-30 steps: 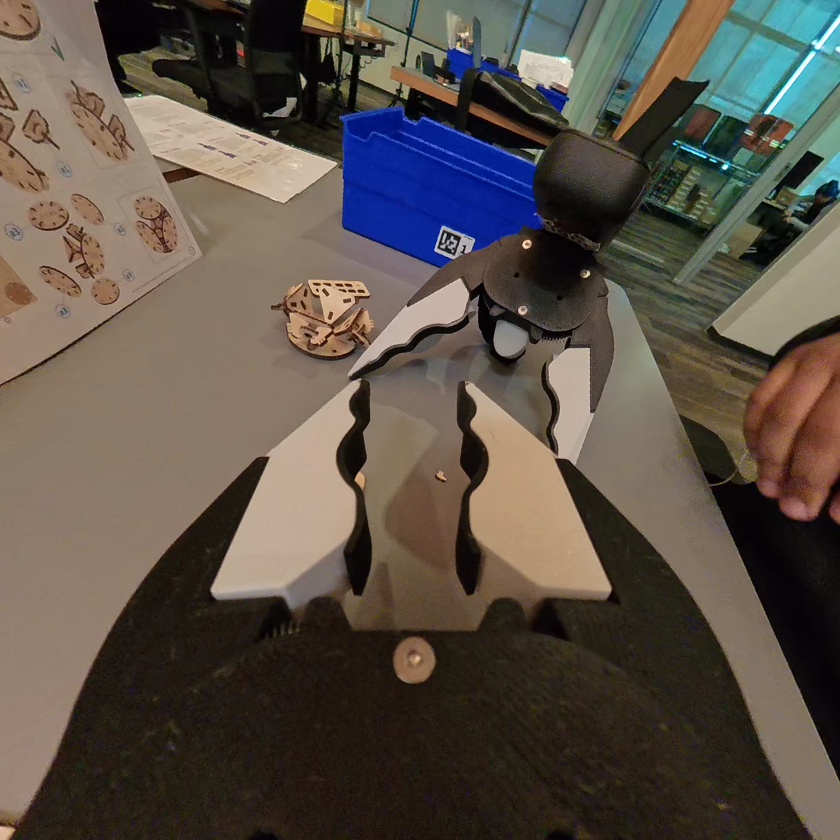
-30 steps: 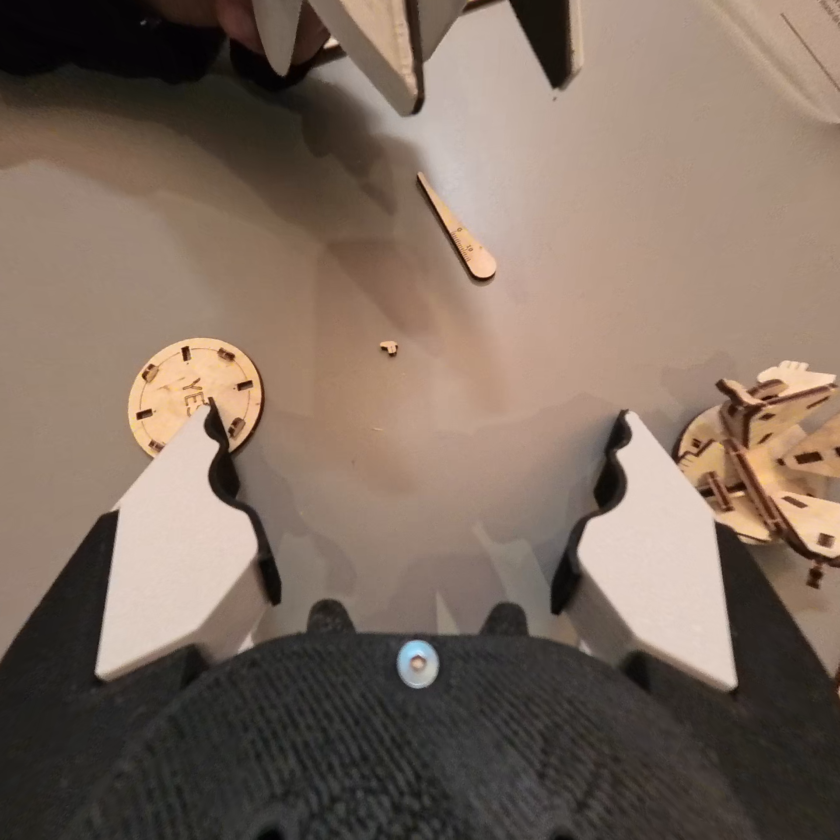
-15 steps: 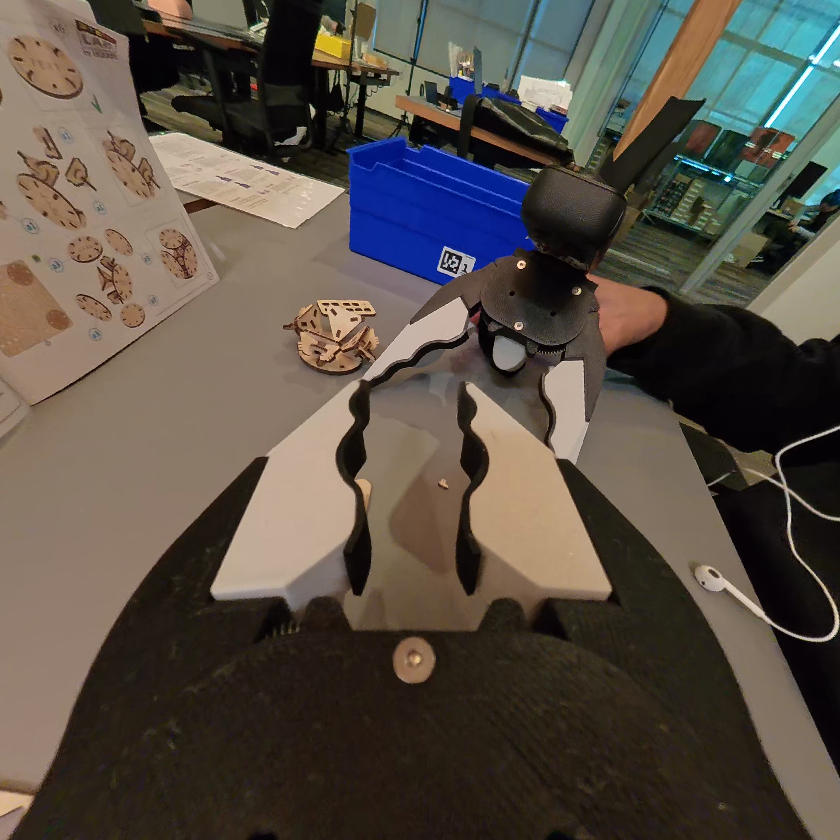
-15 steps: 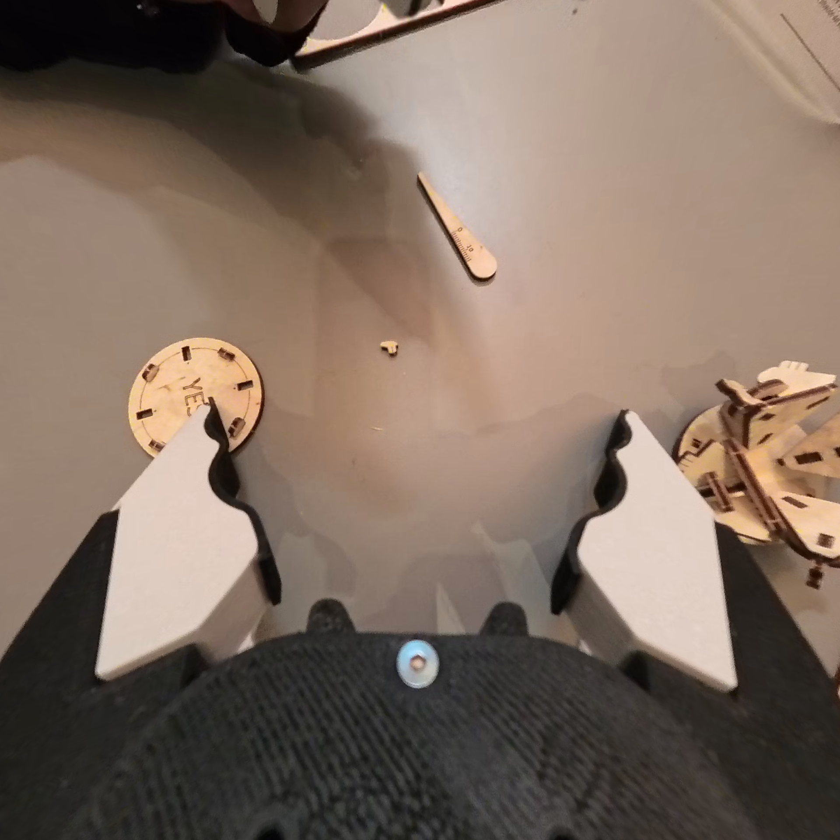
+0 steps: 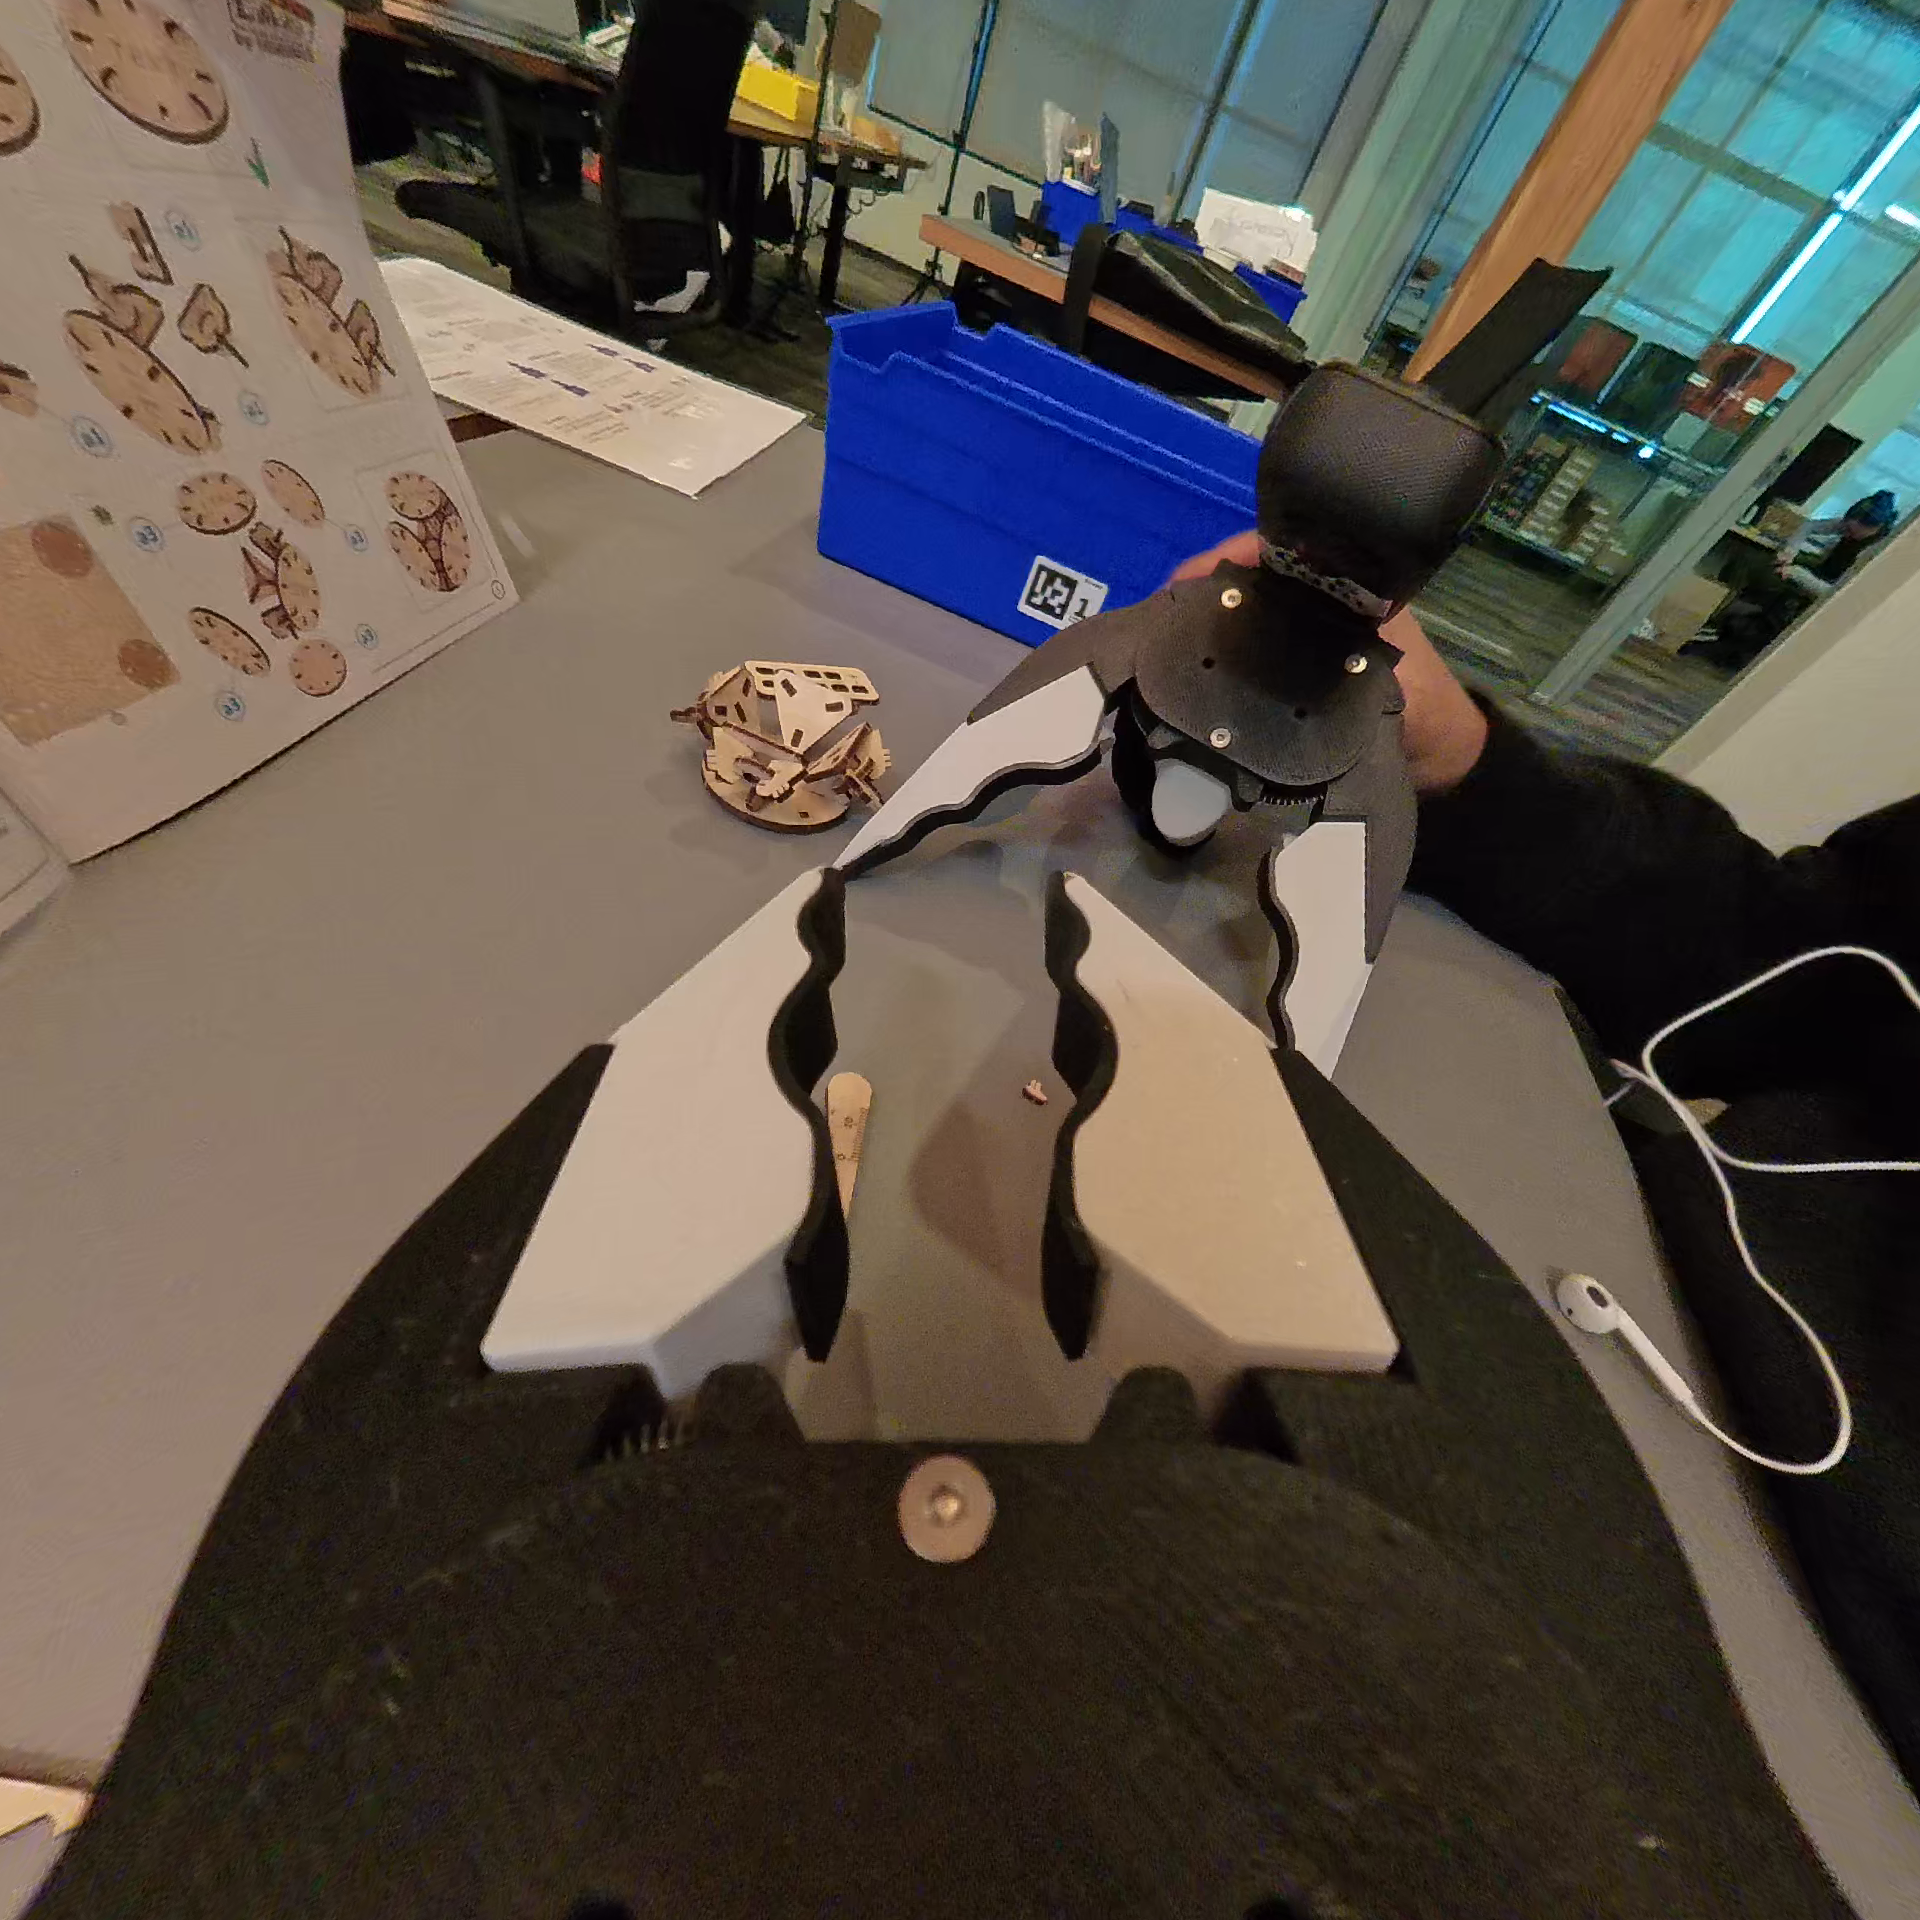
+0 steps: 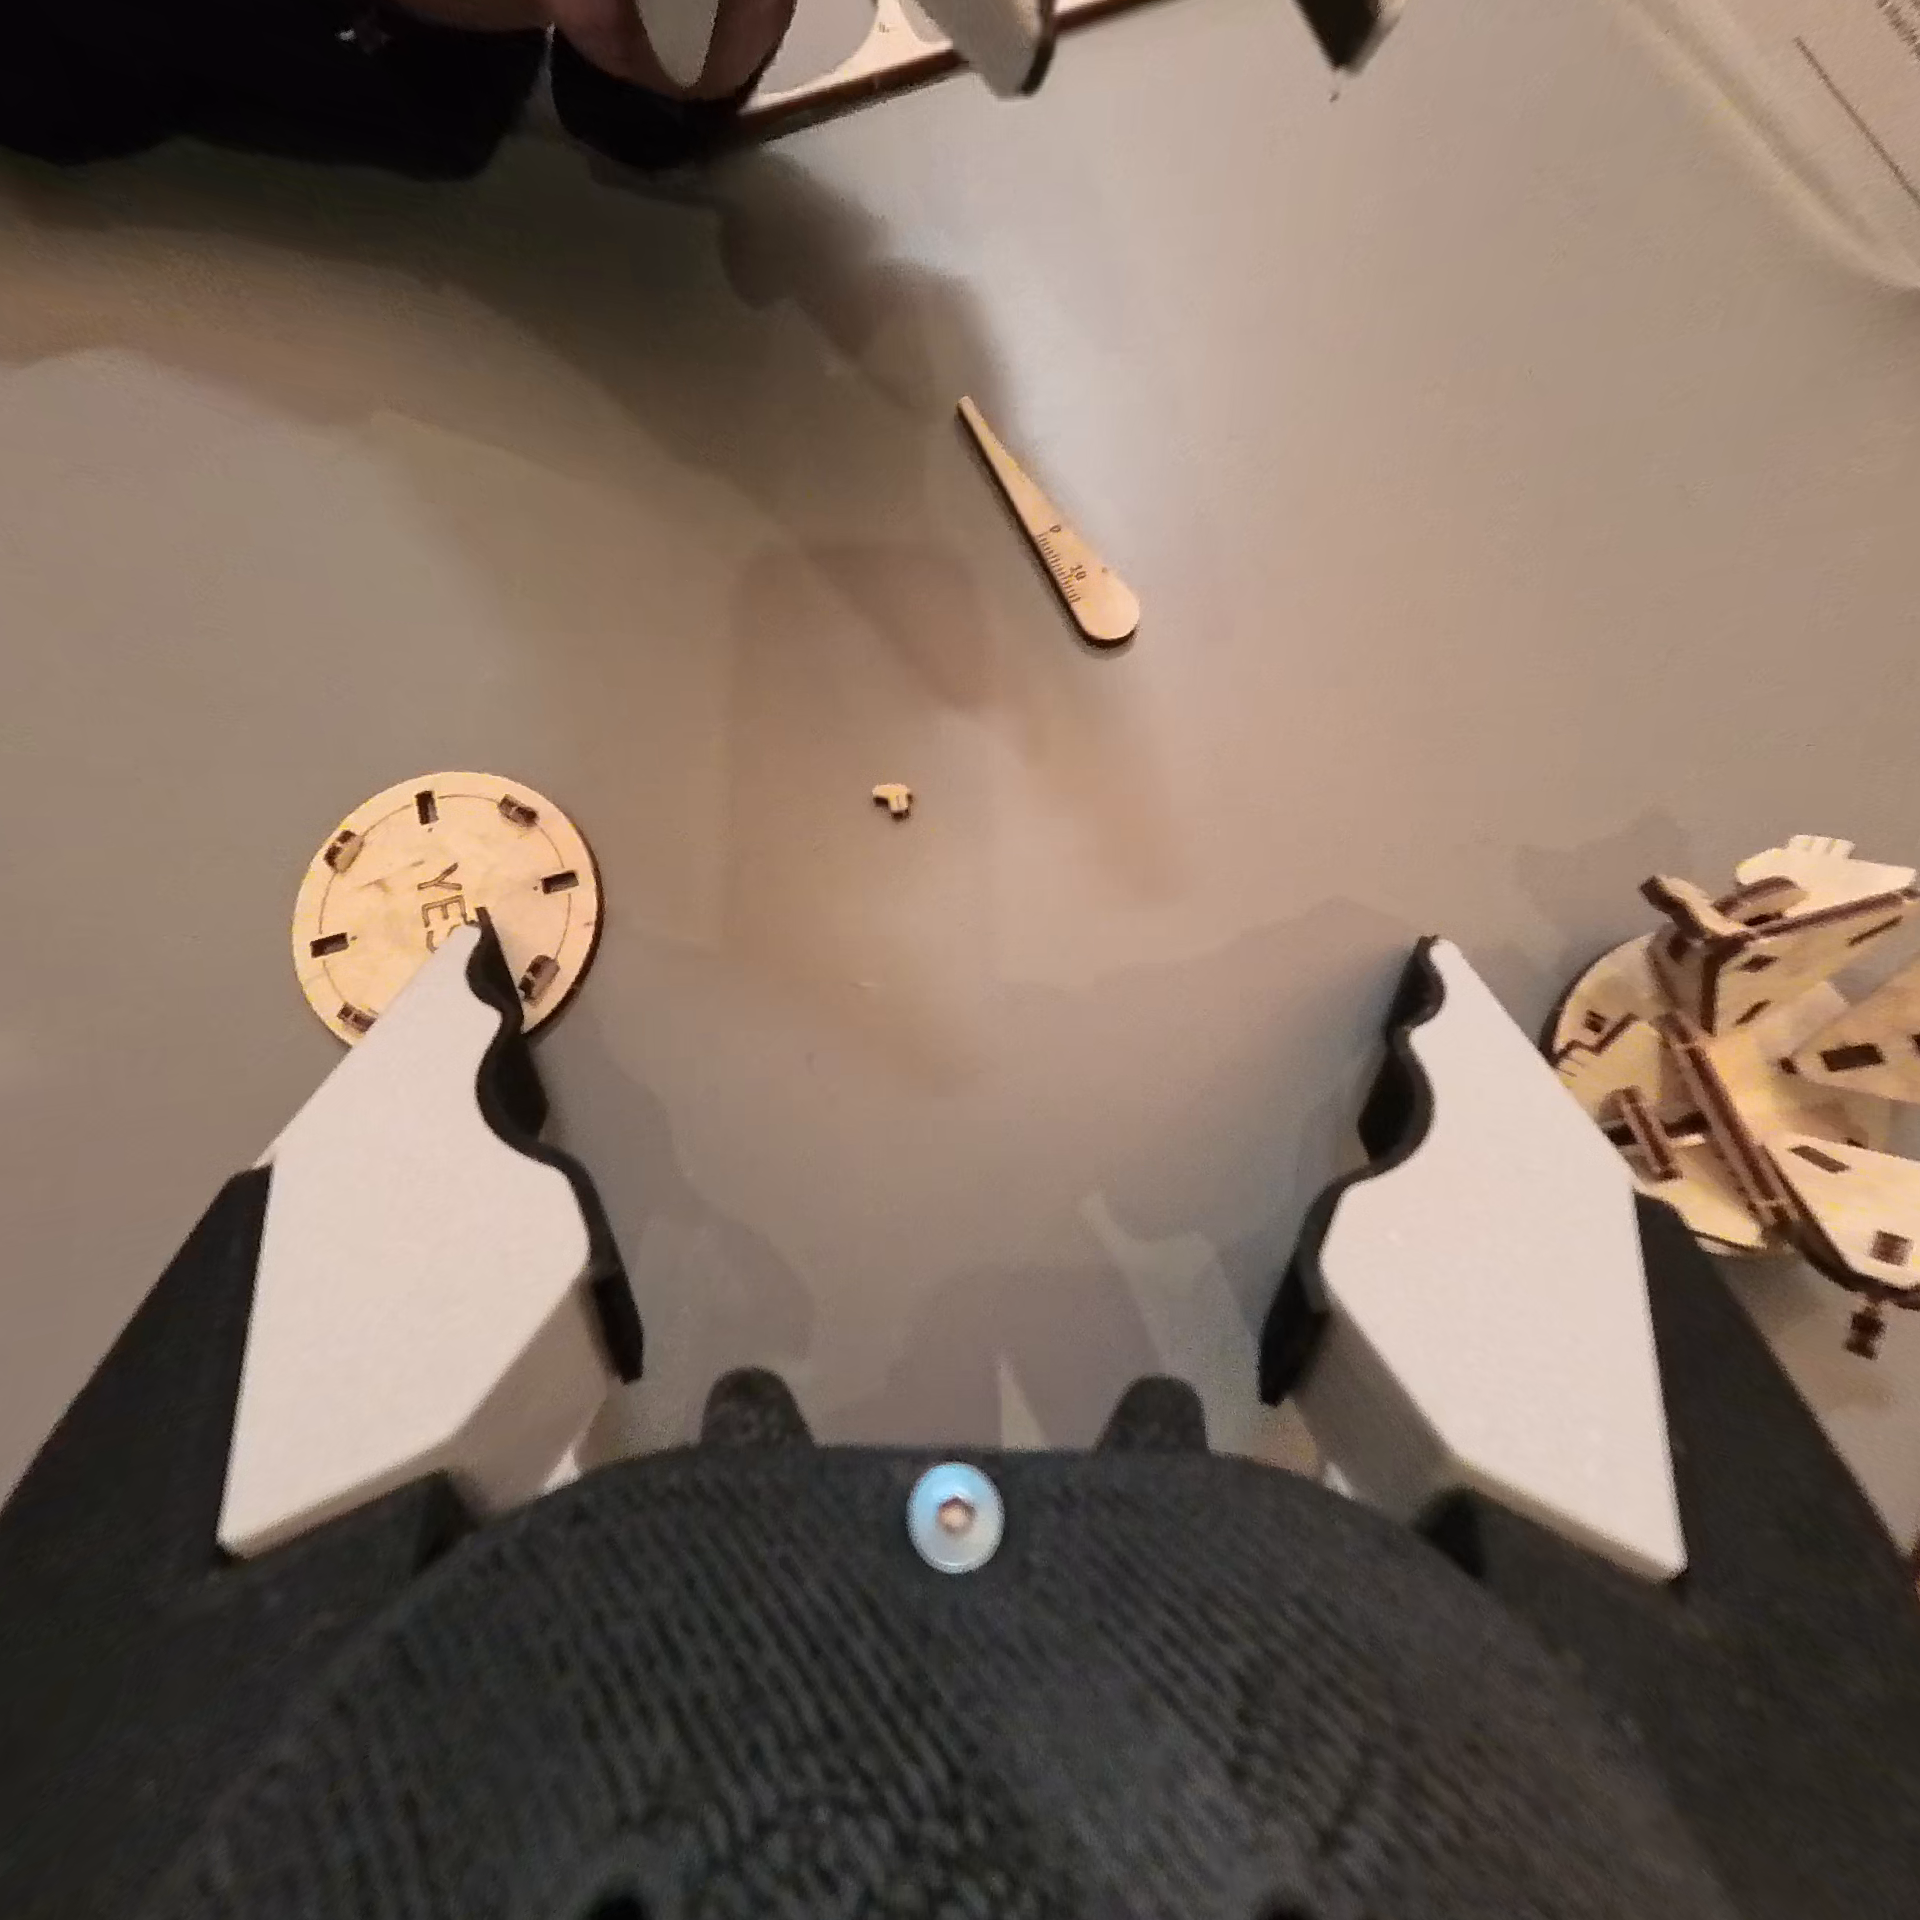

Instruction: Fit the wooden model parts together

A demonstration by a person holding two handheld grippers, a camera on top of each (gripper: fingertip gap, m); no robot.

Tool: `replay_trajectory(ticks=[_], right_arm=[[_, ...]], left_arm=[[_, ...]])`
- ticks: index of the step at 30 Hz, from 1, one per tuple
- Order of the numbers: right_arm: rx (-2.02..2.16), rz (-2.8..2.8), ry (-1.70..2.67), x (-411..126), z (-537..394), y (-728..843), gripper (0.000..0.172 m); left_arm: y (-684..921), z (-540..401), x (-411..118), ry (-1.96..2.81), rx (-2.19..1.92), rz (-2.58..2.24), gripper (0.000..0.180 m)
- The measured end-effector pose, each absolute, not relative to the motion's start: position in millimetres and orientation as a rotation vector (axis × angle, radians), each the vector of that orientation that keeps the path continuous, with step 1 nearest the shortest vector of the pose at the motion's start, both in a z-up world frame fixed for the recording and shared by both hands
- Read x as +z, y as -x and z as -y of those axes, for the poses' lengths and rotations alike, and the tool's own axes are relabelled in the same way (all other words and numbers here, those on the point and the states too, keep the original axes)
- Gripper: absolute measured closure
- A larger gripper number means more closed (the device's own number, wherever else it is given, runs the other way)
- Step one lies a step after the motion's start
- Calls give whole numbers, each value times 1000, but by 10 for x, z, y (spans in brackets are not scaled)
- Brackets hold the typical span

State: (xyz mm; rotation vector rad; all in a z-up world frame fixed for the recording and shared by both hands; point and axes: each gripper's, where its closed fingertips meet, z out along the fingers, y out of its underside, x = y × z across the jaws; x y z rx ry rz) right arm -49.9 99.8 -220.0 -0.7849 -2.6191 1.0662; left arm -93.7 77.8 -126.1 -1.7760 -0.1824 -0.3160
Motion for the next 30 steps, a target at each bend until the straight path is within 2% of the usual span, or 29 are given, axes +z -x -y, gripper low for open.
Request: replay_trajectory(ticks=[20,30], right_arm=[[1066,2619,785,-2200,-998,497,13],[1066,2619,785,-2200,-999,498,13]], left_arm=[[776,-747,-1045,1705,-189,21,145],[692,-323,-943,1556,-190,160,144]])
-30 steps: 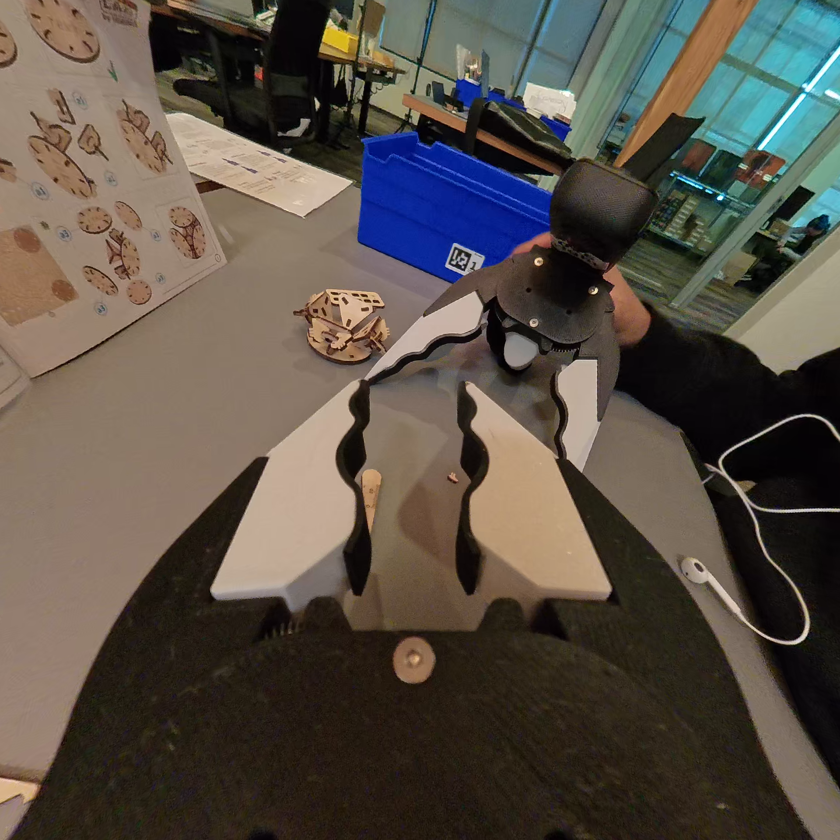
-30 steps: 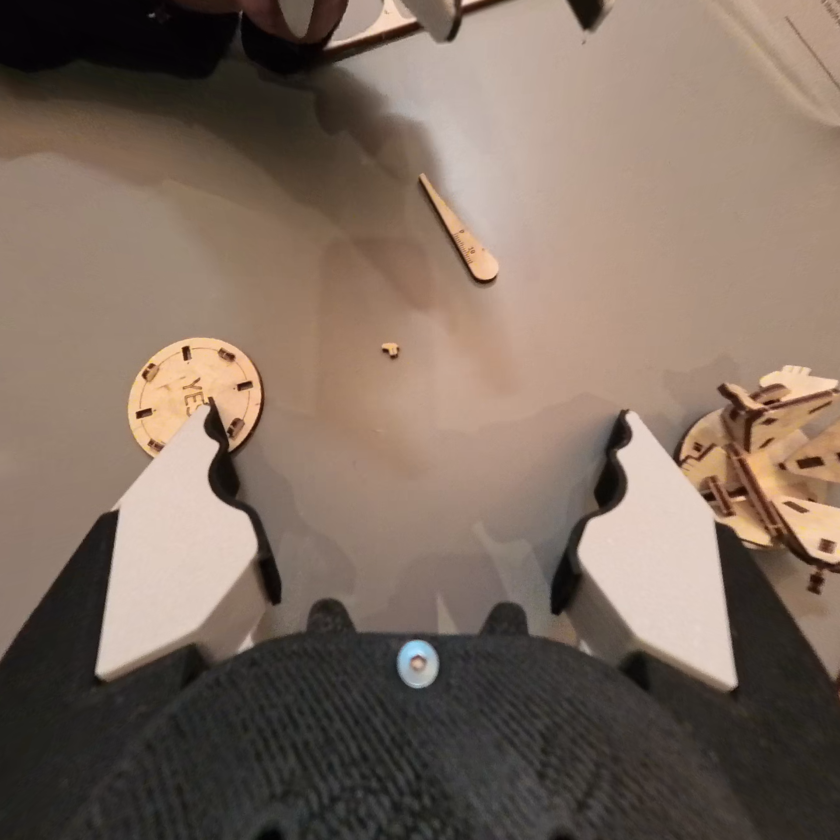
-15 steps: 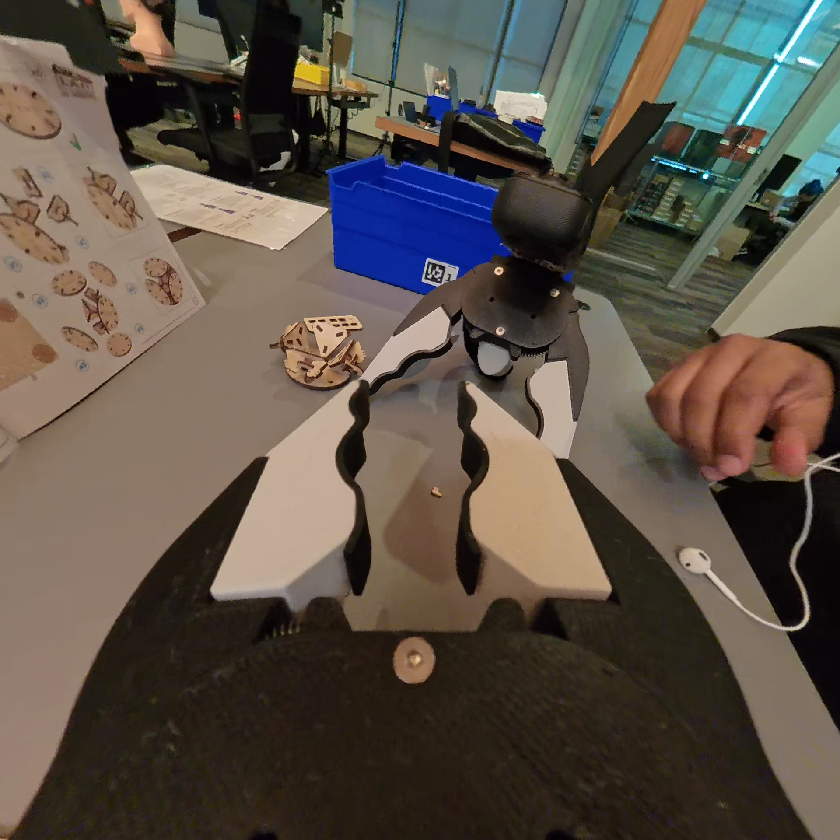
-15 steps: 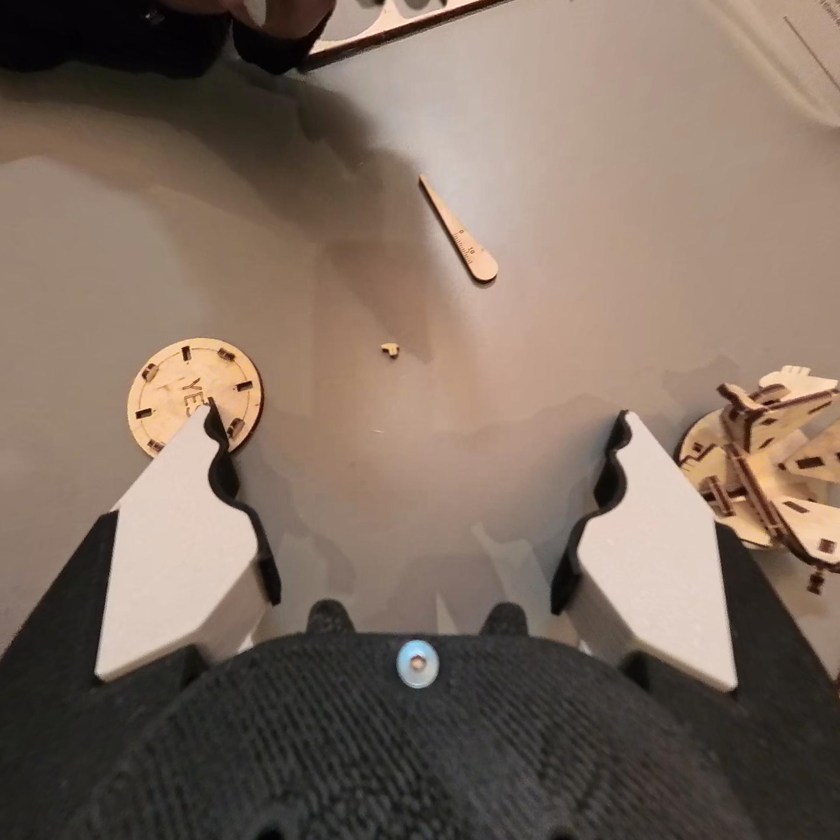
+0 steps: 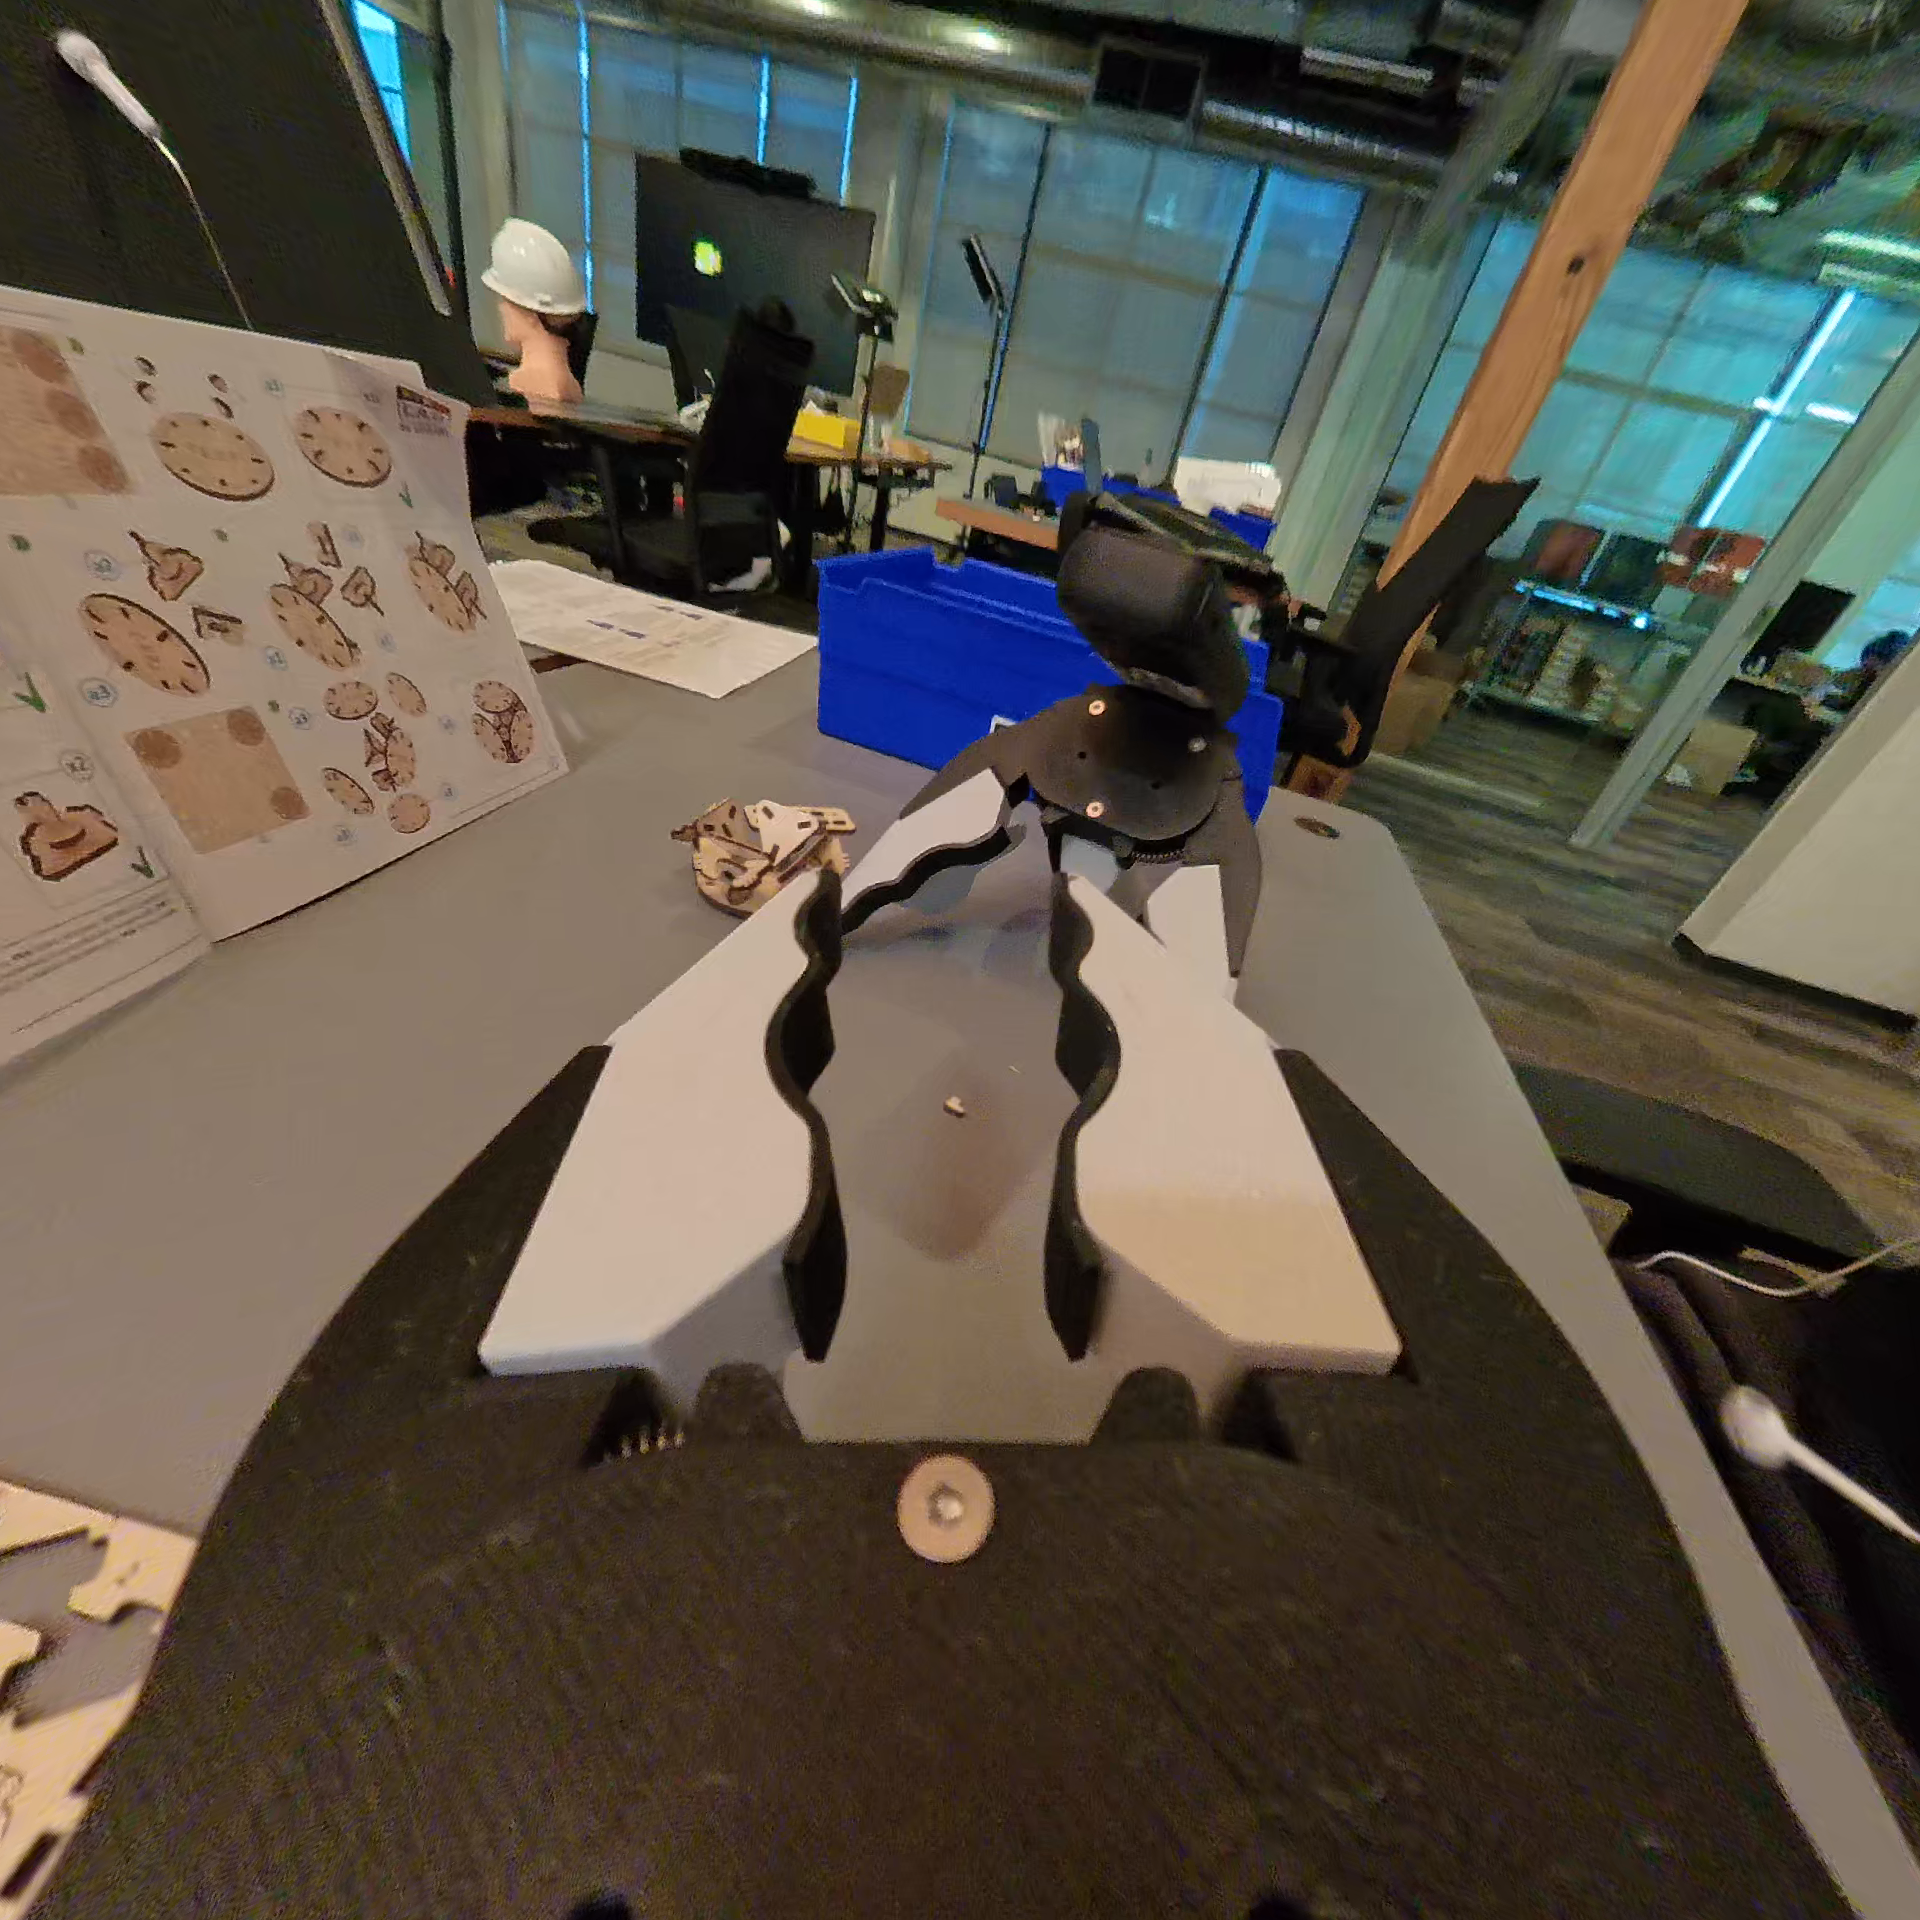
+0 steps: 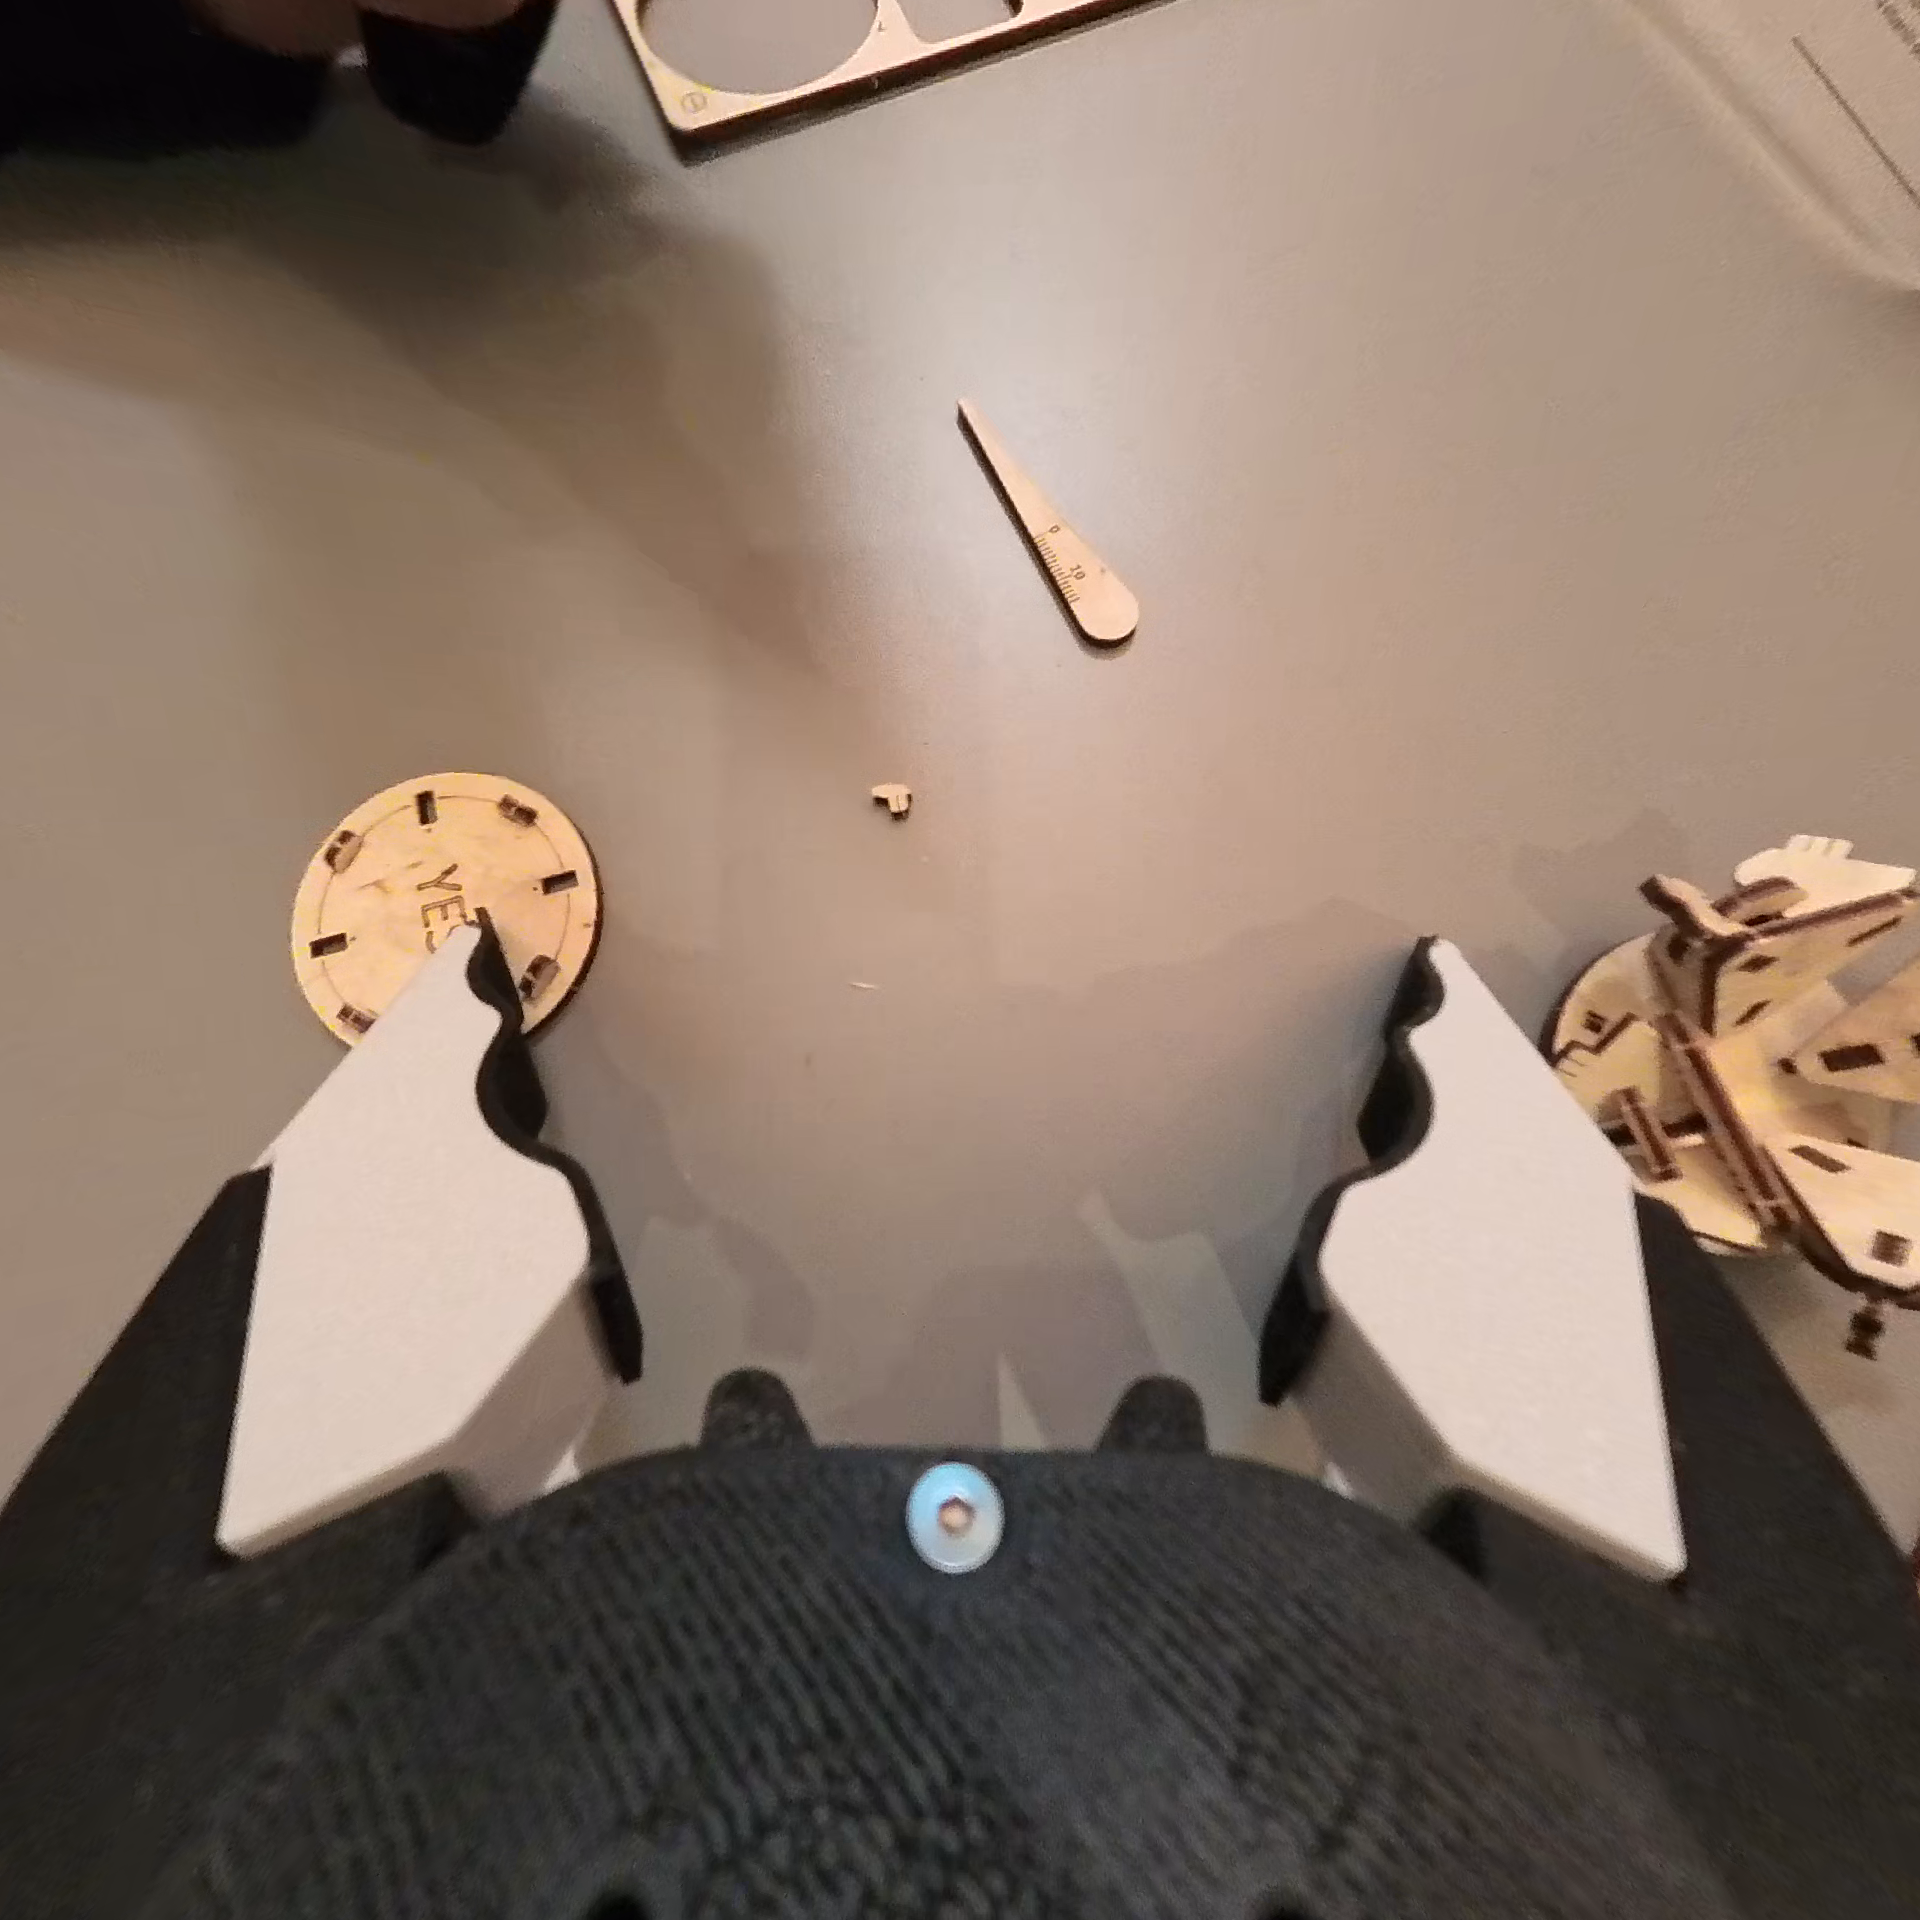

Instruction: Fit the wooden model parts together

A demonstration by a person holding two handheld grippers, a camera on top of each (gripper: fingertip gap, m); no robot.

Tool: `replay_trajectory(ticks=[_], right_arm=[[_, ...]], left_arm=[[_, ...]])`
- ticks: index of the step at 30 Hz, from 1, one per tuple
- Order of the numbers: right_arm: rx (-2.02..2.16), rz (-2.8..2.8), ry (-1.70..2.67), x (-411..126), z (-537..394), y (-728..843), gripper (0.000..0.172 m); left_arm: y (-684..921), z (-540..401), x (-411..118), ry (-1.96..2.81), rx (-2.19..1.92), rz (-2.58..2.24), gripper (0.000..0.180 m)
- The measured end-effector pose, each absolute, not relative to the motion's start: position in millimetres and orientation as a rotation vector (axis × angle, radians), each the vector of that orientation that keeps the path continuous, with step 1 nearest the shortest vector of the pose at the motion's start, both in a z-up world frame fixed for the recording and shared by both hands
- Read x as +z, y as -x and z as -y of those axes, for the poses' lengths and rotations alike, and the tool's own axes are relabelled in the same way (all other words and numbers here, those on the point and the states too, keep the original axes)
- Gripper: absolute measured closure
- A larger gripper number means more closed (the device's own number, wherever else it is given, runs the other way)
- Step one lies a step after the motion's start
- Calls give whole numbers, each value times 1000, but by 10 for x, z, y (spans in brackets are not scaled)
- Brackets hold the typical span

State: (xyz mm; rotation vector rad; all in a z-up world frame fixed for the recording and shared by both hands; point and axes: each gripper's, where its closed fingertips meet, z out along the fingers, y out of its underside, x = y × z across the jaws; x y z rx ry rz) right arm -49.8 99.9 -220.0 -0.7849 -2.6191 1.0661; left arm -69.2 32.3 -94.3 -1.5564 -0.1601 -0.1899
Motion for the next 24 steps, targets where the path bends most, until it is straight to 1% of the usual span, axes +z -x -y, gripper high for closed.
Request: replay_trajectory(ticks=[4,14,18,24], right_arm=[[1066,2619,785,-2201,-1000,499,13],[1066,2619,785,-2202,-1001,501,13],[1066,2619,785,-2202,-1002,501,13],[1073,2633,756,-2202,-984,505,13]], left_arm=[[640,-240,-918,1539,-143,173,144],[577,-341,-1039,1611,-138,175,143],[472,-428,-952,1565,-207,171,138],[423,-471,-961,1620,-237,197,137]])
